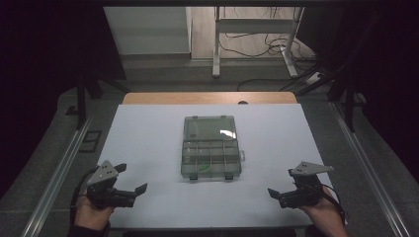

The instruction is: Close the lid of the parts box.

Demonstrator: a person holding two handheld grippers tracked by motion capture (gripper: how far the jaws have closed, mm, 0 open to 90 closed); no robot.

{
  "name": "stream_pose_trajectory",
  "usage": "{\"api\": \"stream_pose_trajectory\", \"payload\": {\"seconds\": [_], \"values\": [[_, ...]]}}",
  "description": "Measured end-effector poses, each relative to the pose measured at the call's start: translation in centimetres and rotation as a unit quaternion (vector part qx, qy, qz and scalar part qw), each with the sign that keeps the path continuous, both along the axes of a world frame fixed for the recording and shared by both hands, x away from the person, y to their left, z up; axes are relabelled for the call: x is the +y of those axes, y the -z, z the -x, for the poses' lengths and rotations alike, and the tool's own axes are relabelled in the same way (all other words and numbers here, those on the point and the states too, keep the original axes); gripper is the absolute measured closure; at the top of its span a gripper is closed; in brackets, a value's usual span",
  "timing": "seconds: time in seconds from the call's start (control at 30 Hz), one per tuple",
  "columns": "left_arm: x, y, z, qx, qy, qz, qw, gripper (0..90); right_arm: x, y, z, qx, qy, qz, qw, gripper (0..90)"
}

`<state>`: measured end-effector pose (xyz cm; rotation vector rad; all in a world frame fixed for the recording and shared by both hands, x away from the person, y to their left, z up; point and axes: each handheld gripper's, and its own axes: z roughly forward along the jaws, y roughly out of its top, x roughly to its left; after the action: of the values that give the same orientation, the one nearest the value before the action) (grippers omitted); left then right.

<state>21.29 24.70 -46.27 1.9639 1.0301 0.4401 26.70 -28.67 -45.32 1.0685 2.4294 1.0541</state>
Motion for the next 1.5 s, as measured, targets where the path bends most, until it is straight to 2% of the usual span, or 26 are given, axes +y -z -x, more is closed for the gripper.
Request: {"api": "stream_pose_trajectory", "payload": {"seconds": [0.17, 0.33, 0.47, 0.63, 0.8, 0.9, 1.07, 1.5], "values": [[0.1, 0.1, -0.3, -0.009, 0.005, 0.010, 0.9999, 2.1, 0.5, 0.0, 0.0, -0.004, -0.008, 0.005, 1.0000, 0.0], [-0.3, 0.3, -0.7, 0.001, 0.015, 0.006, 0.9999, 1.0, 0.7, -0.1, -0.2, -0.004, -0.010, 0.004, 0.9999, 0.0], [-0.6, 0.3, -1.3, 0.008, 0.025, 0.015, 0.9996, 0.0, 1.1, -0.4, -0.6, -0.006, -0.012, -0.001, 0.9999, 0.0], [-0.8, 0.2, -2.1, 0.013, 0.023, 0.030, 0.9992, 0.0, 1.7, -0.6, -1.0, -0.010, -0.017, -0.006, 0.9998, 0.0], [-0.8, 0.2, -2.8, 0.008, 0.016, 0.041, 0.9990, 0.0, 2.3, -0.7, -1.5, -0.008, -0.022, -0.011, 0.9997, 0.0], [-0.8, 0.3, -3.1, 0.007, 0.016, 0.042, 0.9990, 0.0, 2.5, -0.7, -1.9, -0.007, -0.023, -0.014, 0.9996, 0.0], [-1.2, 0.6, -3.8, 0.019, 0.026, 0.037, 0.9988, 0.0, 2.7, -0.7, -2.6, -0.006, -0.022, -0.017, 0.9996, 0.0], [-1.8, 0.5, -5.7, 0.025, 0.033, 0.031, 0.9986, 0.0, 4.0, -1.2, -4.4, -0.009, -0.033, -0.029, 0.9990, 0.0]]}}
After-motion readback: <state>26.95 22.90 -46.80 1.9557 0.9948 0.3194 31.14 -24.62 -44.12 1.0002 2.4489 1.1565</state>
